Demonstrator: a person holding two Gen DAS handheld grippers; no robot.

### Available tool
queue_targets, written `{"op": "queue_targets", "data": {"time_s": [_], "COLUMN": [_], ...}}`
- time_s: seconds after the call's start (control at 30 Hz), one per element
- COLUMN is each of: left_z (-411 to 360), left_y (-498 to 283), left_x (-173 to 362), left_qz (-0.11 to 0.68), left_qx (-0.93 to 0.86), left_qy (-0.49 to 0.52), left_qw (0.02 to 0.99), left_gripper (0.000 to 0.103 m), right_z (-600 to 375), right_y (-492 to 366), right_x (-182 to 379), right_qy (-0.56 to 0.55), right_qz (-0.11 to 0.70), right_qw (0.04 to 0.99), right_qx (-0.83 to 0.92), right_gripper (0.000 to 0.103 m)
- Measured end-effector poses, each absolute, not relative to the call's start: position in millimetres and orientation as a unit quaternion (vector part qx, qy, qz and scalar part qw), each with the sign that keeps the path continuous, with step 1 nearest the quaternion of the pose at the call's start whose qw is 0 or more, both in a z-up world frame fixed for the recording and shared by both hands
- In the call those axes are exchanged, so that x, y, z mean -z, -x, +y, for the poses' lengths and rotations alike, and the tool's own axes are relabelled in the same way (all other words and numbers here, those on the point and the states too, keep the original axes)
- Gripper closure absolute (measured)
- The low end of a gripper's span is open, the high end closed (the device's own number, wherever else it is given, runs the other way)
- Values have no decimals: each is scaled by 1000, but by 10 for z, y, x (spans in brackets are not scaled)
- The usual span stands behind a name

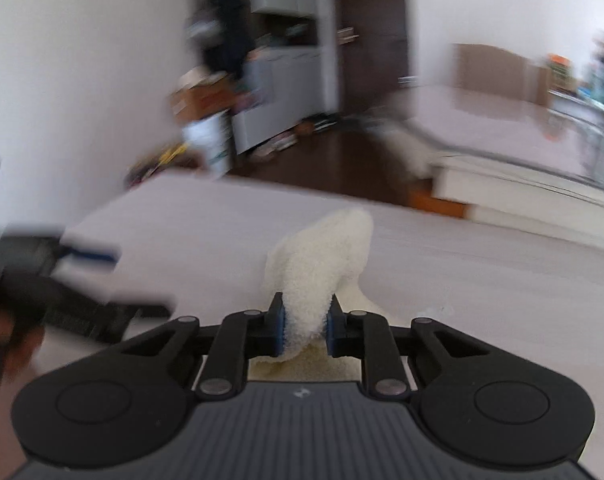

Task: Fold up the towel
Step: 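Lift the towel with the right gripper and shake it open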

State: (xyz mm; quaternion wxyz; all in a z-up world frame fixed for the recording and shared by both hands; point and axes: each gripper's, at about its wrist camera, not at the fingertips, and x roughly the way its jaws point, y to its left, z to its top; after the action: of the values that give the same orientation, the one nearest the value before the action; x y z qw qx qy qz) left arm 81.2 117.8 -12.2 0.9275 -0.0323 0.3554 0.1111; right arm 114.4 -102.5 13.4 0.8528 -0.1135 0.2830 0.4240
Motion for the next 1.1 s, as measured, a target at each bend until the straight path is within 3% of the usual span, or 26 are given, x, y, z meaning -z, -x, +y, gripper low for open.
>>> {"op": "queue_targets", "data": {"time_s": [0.07, 0.17, 0.37, 0.47, 0.63, 0.73, 0.8, 0.87, 1.1], "left_z": [1262, 1313, 1363, 1381, 1348, 1308, 1320, 1347, 1386], "left_y": [-735, -652, -599, -642, -663, -707, -715, -720, -608], "left_x": [120, 86, 60, 72, 103, 111, 115, 115, 65], "left_qz": [354, 353, 344, 346, 351, 355, 359, 363, 358], "left_qx": [-123, -125, -116, -115, -106, -98, -88, -74, 58], "left_qy": [36, 38, 42, 45, 46, 42, 43, 47, 14], "left_qw": [926, 927, 931, 930, 929, 929, 928, 928, 932], "left_gripper": [0, 0, 0, 0, 0, 0, 0, 0, 0], "right_z": [-902, -817, -1076, -1296, -1417, -1416, -1420, -1451, -1414], "right_y": [-1010, -794, -725, -889, -1262, -1378, -1402, -1377, -1088], "right_x": [-65, -14, -196, -279, -163, -72, -42, -50, -217], "right_qy": [145, 166, 86, 44, 15, -4, -9, -8, 20], "right_qz": [282, 279, 282, 273, 315, 333, 336, 330, 304], "right_qw": [839, 825, 831, 863, 879, 870, 867, 863, 818], "right_qx": [-441, -461, -472, -422, -357, -363, -369, -382, -488], "right_gripper": [72, 53, 47, 28, 27, 36, 74, 87, 91]}}
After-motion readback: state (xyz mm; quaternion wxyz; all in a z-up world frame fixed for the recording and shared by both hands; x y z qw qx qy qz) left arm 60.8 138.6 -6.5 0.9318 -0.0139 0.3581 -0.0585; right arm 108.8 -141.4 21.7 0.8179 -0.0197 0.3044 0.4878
